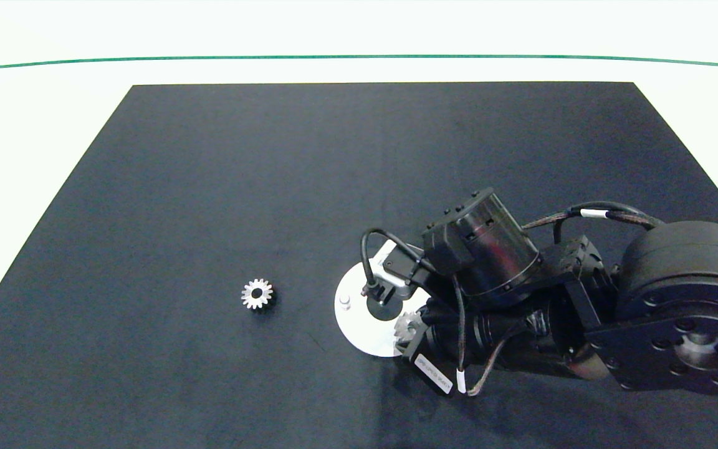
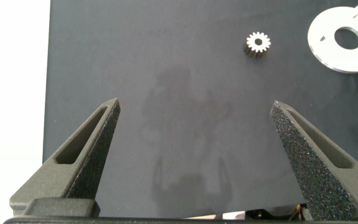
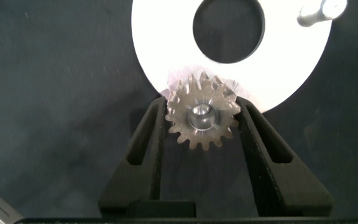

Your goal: Install three planetary gears onto the carrier pins

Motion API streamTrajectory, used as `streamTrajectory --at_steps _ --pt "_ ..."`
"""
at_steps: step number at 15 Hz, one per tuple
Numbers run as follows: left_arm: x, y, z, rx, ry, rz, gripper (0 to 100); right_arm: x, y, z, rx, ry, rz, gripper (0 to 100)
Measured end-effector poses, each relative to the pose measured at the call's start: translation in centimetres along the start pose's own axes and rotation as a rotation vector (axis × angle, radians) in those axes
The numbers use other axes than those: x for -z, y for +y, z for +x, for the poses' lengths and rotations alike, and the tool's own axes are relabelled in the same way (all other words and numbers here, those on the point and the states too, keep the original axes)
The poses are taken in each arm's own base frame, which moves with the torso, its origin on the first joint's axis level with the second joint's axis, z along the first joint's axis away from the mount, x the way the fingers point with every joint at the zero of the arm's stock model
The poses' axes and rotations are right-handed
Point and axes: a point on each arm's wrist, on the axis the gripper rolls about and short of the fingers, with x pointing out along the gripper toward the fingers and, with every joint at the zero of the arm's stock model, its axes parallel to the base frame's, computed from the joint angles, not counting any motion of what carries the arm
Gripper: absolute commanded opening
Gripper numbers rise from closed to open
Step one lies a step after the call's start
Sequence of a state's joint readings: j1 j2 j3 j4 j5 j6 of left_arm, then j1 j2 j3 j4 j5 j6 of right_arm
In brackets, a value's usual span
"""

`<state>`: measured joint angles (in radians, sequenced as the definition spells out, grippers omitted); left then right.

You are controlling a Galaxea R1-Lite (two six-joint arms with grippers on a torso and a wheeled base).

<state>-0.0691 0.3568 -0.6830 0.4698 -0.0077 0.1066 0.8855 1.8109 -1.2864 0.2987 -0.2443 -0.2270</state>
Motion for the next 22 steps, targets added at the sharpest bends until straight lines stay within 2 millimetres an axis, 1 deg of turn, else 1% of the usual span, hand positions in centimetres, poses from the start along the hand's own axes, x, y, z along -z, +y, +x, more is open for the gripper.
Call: streamTrajectory --at_steps 5,13,14,22 --pt "0.01 0.01 0.02 0.002 0.001 0.0 100 -0.42 -0.27 -0.16 0.006 -0.015 0.009 7" --pt "-0.04 0.01 0.0 0.002 -0.002 0.0 100 0.24 0.12 0.37 -0.003 0.015 -0.001 7" --pt "-0.1 0.02 -0.04 0.002 -0.005 0.0 100 0.26 0.1 0.36 -0.002 0.016 -0.002 100" --pt "-0.58 0.07 -0.13 0.001 -0.014 -0.001 100 0.32 0.0 0.25 0.0 0.016 -0.003 100"
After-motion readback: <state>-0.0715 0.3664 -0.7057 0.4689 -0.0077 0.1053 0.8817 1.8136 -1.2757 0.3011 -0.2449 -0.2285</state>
